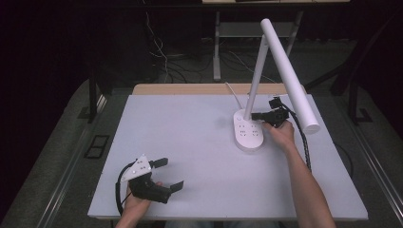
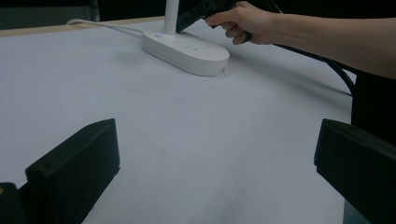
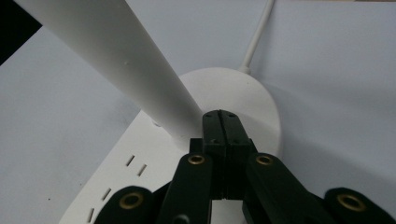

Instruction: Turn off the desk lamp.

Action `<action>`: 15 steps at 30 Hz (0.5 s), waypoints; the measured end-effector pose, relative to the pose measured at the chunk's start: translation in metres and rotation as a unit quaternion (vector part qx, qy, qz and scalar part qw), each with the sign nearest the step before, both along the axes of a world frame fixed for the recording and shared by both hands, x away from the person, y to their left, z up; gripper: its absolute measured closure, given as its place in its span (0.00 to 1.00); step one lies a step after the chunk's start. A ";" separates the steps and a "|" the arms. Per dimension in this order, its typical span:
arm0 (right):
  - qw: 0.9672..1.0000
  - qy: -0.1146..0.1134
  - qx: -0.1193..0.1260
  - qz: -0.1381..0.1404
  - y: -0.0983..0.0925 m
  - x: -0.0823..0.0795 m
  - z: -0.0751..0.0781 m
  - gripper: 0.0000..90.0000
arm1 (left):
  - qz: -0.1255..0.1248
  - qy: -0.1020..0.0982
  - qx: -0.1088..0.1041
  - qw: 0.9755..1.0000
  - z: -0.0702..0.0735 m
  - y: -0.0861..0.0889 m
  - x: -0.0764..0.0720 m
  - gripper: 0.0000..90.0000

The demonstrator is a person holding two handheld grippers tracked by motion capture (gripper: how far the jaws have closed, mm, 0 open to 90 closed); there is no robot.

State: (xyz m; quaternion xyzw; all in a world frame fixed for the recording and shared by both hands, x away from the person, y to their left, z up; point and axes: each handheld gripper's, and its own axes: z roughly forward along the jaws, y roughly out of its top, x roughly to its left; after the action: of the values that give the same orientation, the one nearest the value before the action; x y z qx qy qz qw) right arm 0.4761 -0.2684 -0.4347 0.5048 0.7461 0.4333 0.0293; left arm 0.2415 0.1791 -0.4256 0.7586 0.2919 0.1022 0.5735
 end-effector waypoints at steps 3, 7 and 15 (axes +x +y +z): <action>1.000 0.001 -0.008 -0.001 0.002 -0.001 0.002 1.00 | 0.000 0.000 -0.001 1.000 0.000 0.000 0.000 0.00; 1.000 -0.002 -0.002 -0.001 0.001 0.000 0.003 1.00 | 0.001 0.001 -0.001 1.000 0.000 0.001 0.001 0.00; 1.000 -0.005 -0.016 -0.004 -0.004 -0.003 0.006 1.00 | 0.000 0.000 0.000 1.000 0.000 0.000 0.001 0.00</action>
State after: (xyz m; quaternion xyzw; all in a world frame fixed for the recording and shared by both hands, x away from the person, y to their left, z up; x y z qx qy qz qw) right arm 0.4731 -0.2728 -0.4283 0.5048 0.7510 0.4236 0.0425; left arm 0.2427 0.1793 -0.4258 0.7586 0.2923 0.1020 0.5732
